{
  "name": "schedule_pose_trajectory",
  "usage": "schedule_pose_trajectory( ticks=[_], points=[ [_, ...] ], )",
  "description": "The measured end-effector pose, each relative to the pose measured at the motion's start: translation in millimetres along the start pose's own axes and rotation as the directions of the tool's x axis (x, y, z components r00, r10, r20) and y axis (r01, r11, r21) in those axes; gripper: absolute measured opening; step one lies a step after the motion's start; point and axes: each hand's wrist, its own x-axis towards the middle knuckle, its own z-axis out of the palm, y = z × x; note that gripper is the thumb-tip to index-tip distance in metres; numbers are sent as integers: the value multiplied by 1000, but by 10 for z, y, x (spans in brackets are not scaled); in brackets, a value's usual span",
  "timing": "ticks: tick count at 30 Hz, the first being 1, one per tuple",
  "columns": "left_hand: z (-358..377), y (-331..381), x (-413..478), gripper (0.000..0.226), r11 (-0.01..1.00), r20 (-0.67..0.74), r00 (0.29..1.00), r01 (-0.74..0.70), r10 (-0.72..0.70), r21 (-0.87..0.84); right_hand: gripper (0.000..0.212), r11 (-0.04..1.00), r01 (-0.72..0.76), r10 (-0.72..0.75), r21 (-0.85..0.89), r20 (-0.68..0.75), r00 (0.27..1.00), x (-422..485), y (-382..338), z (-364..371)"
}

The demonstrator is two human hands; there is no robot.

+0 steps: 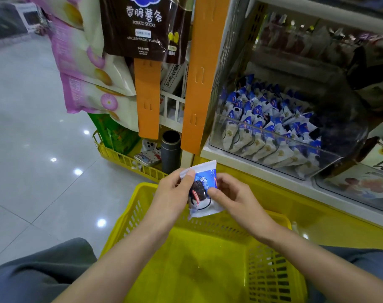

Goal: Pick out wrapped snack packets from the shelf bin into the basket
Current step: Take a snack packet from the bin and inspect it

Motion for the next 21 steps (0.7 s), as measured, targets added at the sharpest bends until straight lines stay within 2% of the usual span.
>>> schedule_pose_trajectory(
  ticks=[3, 6, 8, 10, 12, 15, 17, 19, 21],
  points=[
    [-63, 37, -28, 20, 978, 67, 992, 118, -108, -170, 22, 998, 33, -32, 48, -14, 999, 37, -29, 27],
    [-118, 48, -24, 23, 984, 182, 973, 160, -145, -76, 24, 993, 55, -43, 102, -116, 992, 50, -36, 95],
    [-126, 52, -30, 24, 991, 198, 972, 131, -124, -21, 24, 993, 62, -47, 101, -147, 988, 39, -67, 148],
    [-135, 54, -24, 19, 995, 142, 987, 87, -78, -54, 15, 996, 87, -89, -21, -146, 985, 43, -140, 146],
    [-148, 62, -5, 19, 995, 89, 995, 58, -51, -79, 18, 976, 116, -147, -182, -167, 975, 119, -256, 32],
    [-145, 94, 27, 19, 996, 77, 997, 32, -26, -81, 21, 903, 122, -263, -412, -308, 914, 408, -524, -331],
    [-134, 114, 45, 16, 996, 65, 998, 9, -3, -93, 24, 838, 64, -315, -541, -386, 867, 700, -686, -600],
    [-133, 139, 65, 12, 994, 46, 999, -9, 14, -110, 25, 772, -74, -240, -631, -397, 886, 1004, -773, -794],
    [-141, 153, 98, 11, 993, 30, 999, -26, 30, -117, 25, 705, -201, -63, -680, -343, 937, 1238, -761, -895]
  ],
)
